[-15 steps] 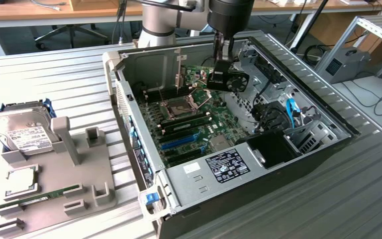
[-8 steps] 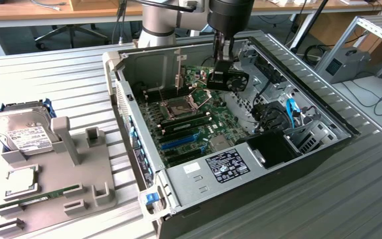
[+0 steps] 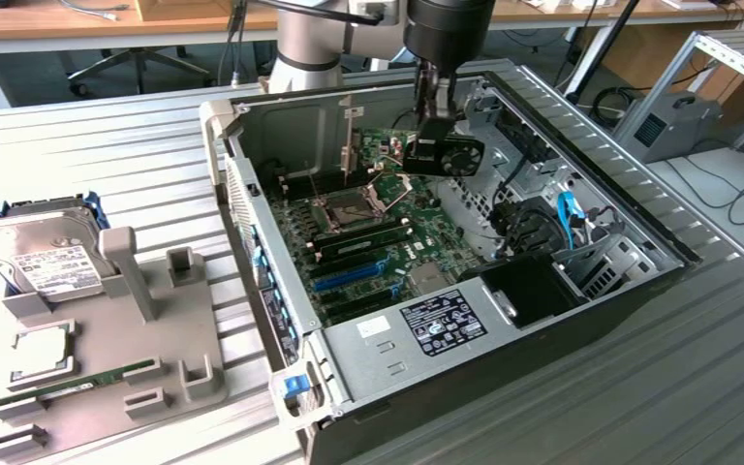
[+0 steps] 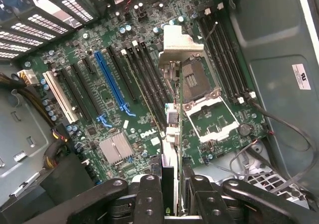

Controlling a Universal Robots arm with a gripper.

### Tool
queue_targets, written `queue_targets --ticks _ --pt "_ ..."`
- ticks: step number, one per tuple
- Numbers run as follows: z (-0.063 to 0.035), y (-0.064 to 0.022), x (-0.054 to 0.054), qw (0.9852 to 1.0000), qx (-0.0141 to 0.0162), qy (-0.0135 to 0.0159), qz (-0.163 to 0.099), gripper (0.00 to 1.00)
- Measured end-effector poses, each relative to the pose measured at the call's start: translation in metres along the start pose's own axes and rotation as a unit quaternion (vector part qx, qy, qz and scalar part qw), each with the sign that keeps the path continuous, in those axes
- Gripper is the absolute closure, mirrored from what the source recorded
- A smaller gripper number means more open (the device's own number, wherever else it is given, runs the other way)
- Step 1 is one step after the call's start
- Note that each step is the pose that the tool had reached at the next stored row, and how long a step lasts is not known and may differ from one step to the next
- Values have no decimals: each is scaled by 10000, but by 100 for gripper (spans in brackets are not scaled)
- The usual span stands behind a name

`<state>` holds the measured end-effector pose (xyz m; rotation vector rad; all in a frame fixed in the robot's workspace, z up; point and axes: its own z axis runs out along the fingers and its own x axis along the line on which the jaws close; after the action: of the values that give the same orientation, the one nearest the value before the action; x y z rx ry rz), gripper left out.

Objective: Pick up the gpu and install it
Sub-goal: 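Insert the gpu into the slot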

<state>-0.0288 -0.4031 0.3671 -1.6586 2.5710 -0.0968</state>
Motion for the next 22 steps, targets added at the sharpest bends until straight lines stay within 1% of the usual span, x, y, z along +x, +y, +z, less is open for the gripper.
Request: queue_targets --ticks 6,9,22 --pt "0 0 0 9999 -4 -12 -126 74" --pt "0 0 0 9997 -8 -23 -240 74" --pt "0 0 0 9990 -15 -43 -447 74"
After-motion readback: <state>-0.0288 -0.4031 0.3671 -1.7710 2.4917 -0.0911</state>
